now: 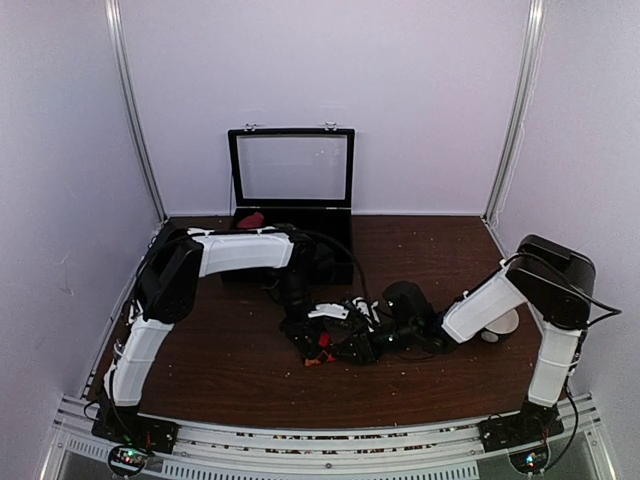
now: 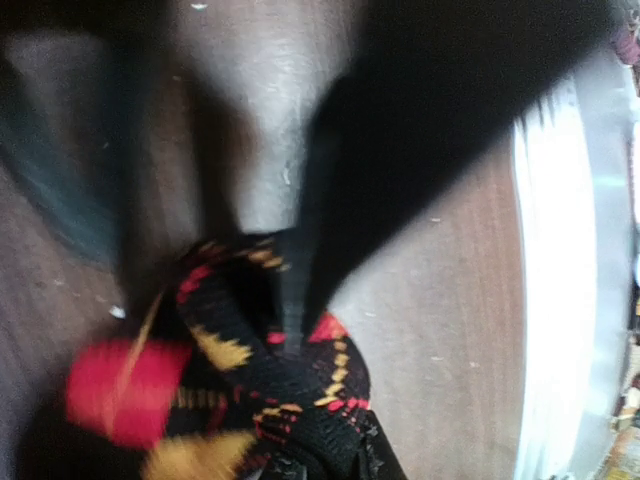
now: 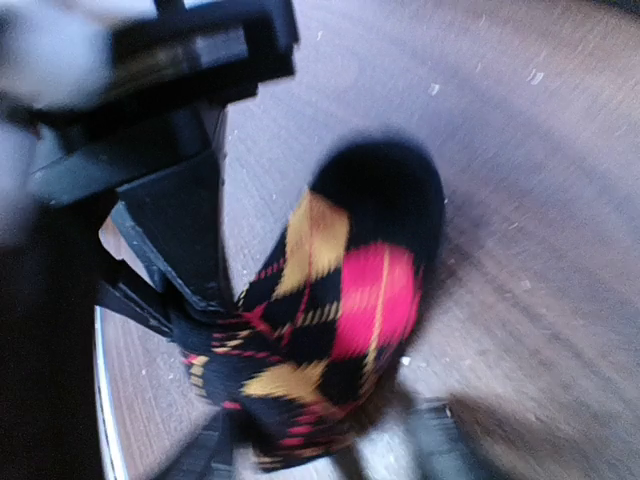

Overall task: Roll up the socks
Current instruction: Roll the sock at the center of the board.

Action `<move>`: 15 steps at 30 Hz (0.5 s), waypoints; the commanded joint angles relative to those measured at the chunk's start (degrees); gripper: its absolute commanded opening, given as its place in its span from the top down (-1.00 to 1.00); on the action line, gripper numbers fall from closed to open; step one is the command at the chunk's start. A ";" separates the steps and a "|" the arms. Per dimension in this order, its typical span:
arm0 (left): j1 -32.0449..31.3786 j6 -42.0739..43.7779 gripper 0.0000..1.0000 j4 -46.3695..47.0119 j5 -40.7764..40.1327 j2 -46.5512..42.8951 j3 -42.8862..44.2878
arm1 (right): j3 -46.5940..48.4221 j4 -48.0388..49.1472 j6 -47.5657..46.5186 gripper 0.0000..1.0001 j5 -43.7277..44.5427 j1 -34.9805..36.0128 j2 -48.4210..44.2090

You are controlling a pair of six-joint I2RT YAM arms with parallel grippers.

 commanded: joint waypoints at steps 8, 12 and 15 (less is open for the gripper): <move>4.41 -8.44 0.73 -1.87 -5.21 4.08 -0.53 | -11.16 -8.80 -8.65 -1.00 10.18 4.06 -8.83; 4.41 -8.91 0.70 -2.45 -5.61 5.43 1.86 | -13.36 -10.00 -8.82 -1.00 13.35 6.33 -11.97; 4.41 -8.83 0.69 -3.75 -5.26 6.83 3.75 | -14.80 -13.62 -9.68 -1.00 22.89 10.20 -16.58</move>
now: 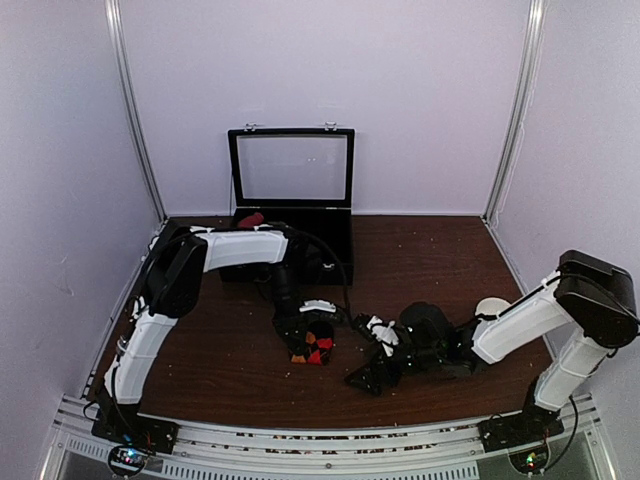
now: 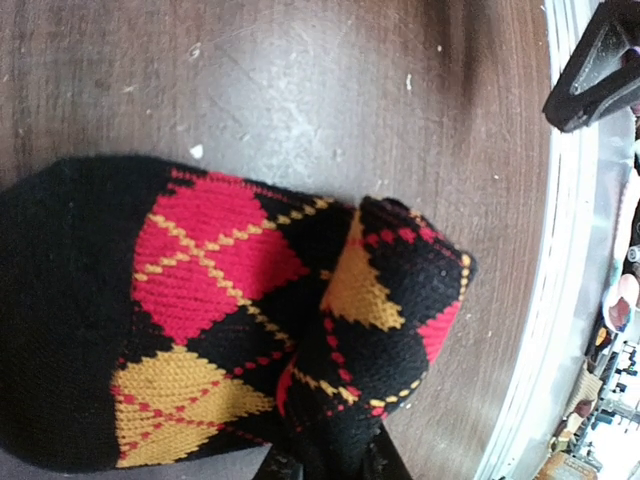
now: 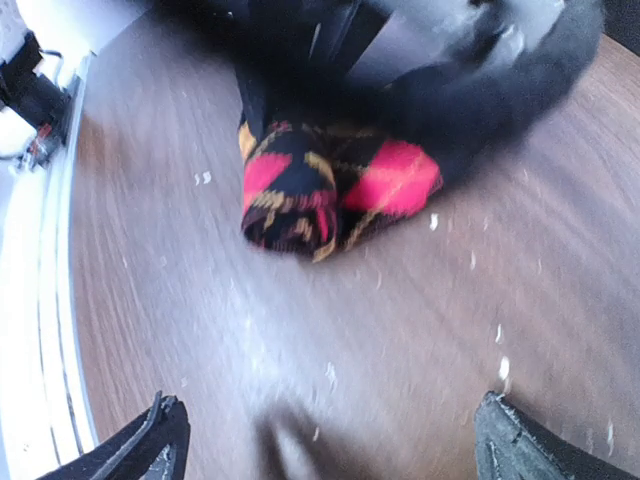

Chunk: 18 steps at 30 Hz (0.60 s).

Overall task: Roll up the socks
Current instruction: Roll the sock at the center of the board.

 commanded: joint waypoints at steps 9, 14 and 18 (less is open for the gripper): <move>0.26 -2.80 0.63 -1.90 -4.20 6.67 6.71 | -13.44 -11.35 12.18 -1.00 58.99 14.02 -30.17; 0.29 -3.85 0.61 -5.57 -3.57 10.09 11.49 | -16.53 -1.42 -1.44 -1.00 47.87 13.80 -32.87; 0.75 -4.25 0.61 -9.12 -2.42 13.46 16.76 | -8.53 -8.09 -10.95 -0.77 42.13 16.18 -24.39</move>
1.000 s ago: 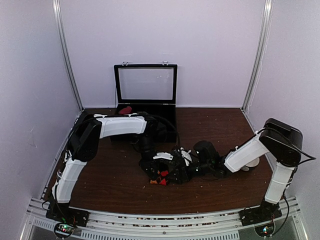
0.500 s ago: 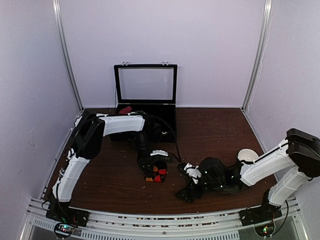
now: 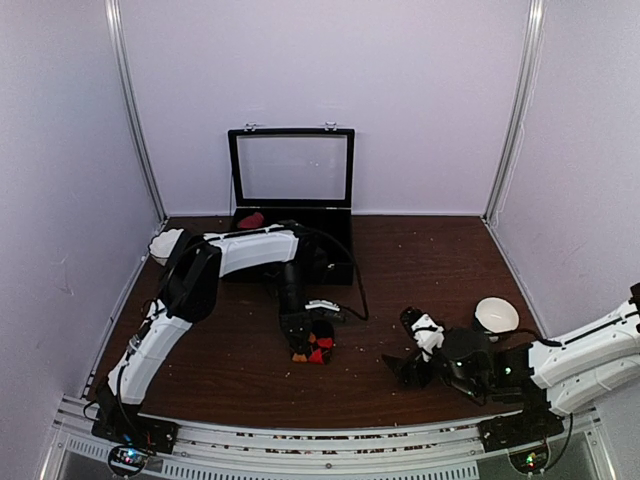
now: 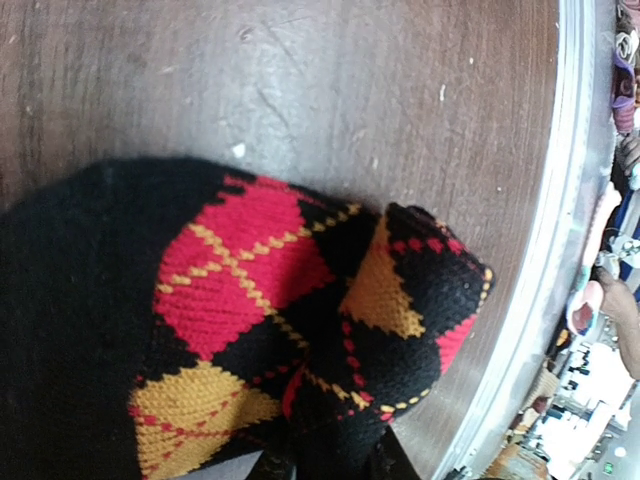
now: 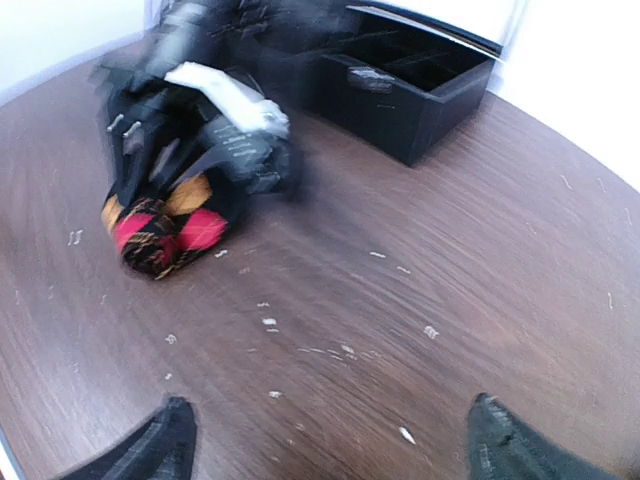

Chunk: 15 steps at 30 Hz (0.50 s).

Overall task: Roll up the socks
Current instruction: Roll the sock at the center of the board.

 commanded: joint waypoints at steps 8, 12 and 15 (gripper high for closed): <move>1.47 -1.12 0.59 1.93 -0.49 5.84 4.06 | 18.44 5.63 -26.72 -0.02 -16.74 3.60 24.10; 1.74 -0.78 0.57 1.47 -0.20 6.04 4.34 | 28.01 2.08 -33.75 0.26 -20.88 3.28 34.09; 1.90 -0.52 0.57 1.35 0.19 6.06 4.26 | 31.78 1.91 -36.38 0.34 -23.56 1.97 38.51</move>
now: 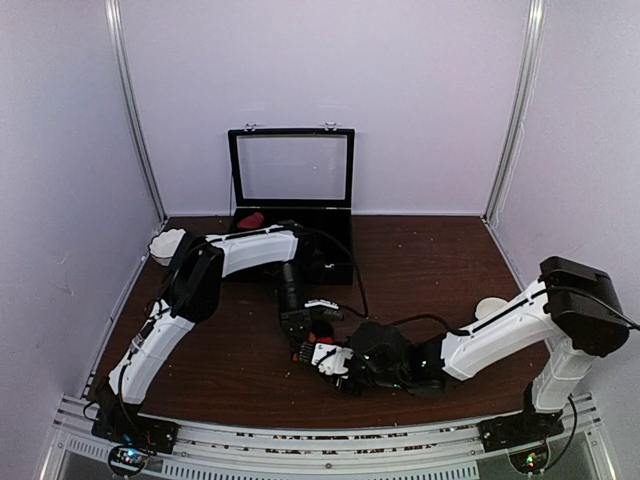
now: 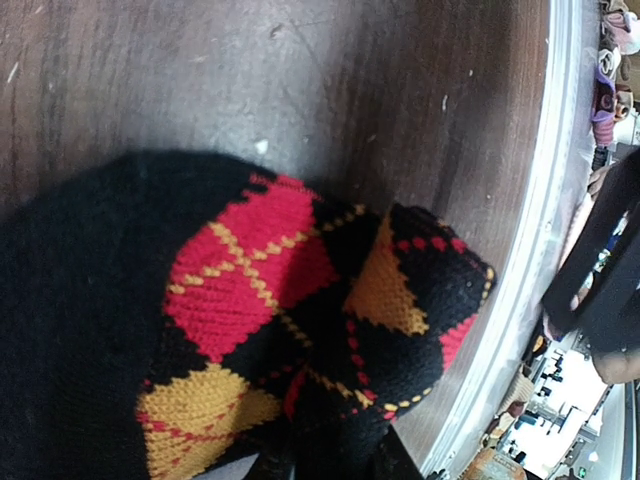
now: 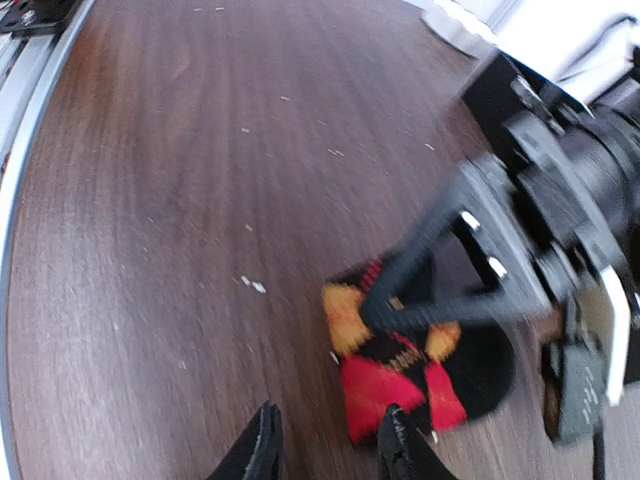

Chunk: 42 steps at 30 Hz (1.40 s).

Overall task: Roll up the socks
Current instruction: Roll the sock at the center of the board.

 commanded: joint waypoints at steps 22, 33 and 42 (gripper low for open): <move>1.00 2.19 0.38 4.61 -1.81 3.02 0.43 | 7.55 1.02 -12.15 0.26 0.34 -5.70 12.35; 1.24 2.65 0.18 4.71 -2.19 2.02 0.82 | 7.75 -5.53 -9.53 0.68 -5.82 -7.33 13.71; 4.52 -2.68 -0.96 17.92 -12.11 -15.08 -7.84 | 4.52 -4.83 -1.46 1.00 -11.88 -8.16 14.32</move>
